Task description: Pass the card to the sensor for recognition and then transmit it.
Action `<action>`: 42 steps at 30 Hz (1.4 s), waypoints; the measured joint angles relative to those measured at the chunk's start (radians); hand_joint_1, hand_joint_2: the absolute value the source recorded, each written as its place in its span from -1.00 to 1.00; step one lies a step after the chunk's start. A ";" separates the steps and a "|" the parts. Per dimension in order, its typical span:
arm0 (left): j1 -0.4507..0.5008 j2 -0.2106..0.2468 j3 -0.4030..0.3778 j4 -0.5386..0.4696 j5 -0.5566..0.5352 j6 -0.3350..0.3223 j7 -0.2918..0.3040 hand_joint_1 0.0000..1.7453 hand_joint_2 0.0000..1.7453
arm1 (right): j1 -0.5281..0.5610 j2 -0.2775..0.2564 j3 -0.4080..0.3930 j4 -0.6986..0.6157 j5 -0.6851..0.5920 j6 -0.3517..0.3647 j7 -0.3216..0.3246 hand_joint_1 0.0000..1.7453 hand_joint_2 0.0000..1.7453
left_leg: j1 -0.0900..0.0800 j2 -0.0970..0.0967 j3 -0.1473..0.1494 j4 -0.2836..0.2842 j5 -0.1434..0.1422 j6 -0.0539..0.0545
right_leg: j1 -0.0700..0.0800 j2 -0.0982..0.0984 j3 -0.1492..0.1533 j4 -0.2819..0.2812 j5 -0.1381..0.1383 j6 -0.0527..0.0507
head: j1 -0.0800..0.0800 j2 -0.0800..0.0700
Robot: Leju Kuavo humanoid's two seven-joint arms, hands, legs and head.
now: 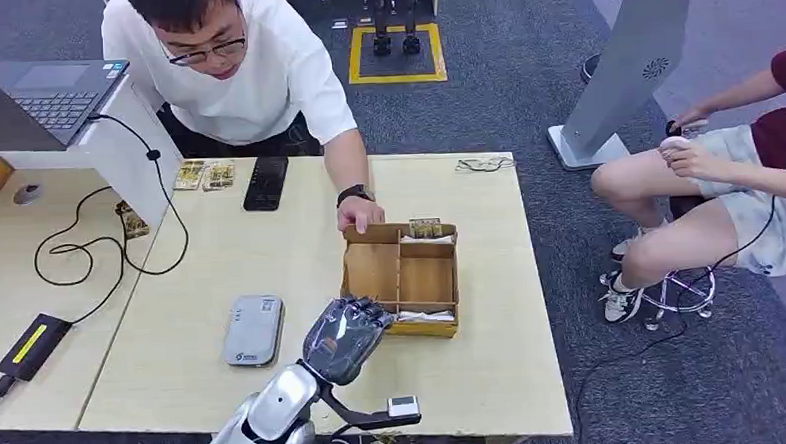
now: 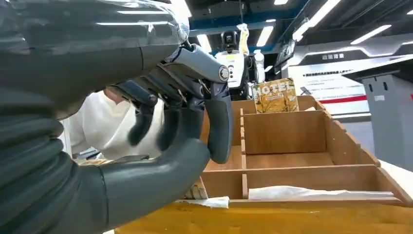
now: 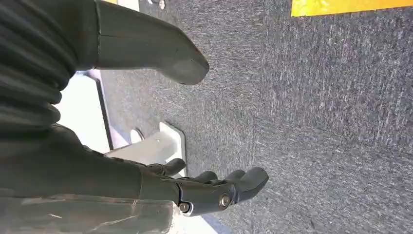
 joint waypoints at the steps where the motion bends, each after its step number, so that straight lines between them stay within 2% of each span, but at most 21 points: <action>1: 0.000 0.000 0.000 0.000 0.000 -0.002 0.008 -0.08 1.00 | 0.000 0.000 0.000 0.001 0.000 0.000 0.001 -1.00 1.00 | 0.000 0.000 0.000 0.000 0.000 0.000 | 0.000 0.000 0.000 0.000 0.000 0.000 | 0.000 0.000; 4: 0.000 -0.001 0.000 0.000 -0.001 -0.005 0.011 -0.84 1.00 | 0.000 0.000 0.000 0.002 0.000 0.000 0.003 -1.00 1.00 | 0.000 0.000 0.000 0.000 0.000 0.000 | 0.000 0.000 0.000 0.000 0.000 0.000 | 0.000 0.000; 5: 0.000 -0.002 0.000 0.001 -0.001 -0.007 0.012 -1.00 1.00 | 0.000 0.000 0.000 0.002 0.000 0.000 0.003 -1.00 1.00 | 0.000 0.000 0.000 0.000 0.000 0.000 | 0.000 0.000 0.000 0.000 0.000 0.000 | 0.000 0.000; 12: 0.001 -0.005 0.000 0.009 -0.002 -0.008 0.048 -1.00 1.00 | 0.000 0.000 0.001 0.003 0.000 0.000 0.004 -1.00 1.00 | 0.000 0.000 0.000 0.000 0.000 0.000 | 0.000 0.000 0.000 0.000 0.000 0.000 | 0.000 0.000; 20: 0.001 -0.008 0.000 0.009 -0.002 -0.008 0.054 -1.00 1.00 | 0.000 0.000 0.001 0.003 0.000 0.001 0.006 -1.00 1.00 | 0.000 0.000 0.000 0.000 0.000 0.000 | 0.000 0.000 0.000 0.000 0.000 0.000 | 0.000 0.000; 30: 0.004 -0.006 0.000 0.006 -0.002 0.052 0.121 -1.00 1.00 | 0.000 0.000 0.001 0.003 0.000 0.002 0.005 -1.00 1.00 | 0.000 0.000 0.000 0.000 0.000 0.000 | 0.000 0.000 0.000 0.000 0.000 0.000 | 0.000 0.000; 36: 0.005 -0.006 0.000 -0.001 -0.002 0.015 0.140 -1.00 1.00 | 0.000 0.000 0.001 0.003 0.000 0.002 0.003 -1.00 1.00 | 0.000 0.000 0.000 0.000 0.000 0.000 | 0.000 0.000 0.000 0.000 0.000 0.000 | 0.000 0.000; 42: -0.003 -0.008 0.000 0.000 -0.002 -0.023 0.189 -1.00 1.00 | -0.001 0.000 0.001 0.004 0.000 0.003 0.003 -1.00 1.00 | 0.000 0.000 0.000 0.000 0.000 0.000 | 0.000 0.000 0.000 0.000 0.000 0.000 | 0.000 0.000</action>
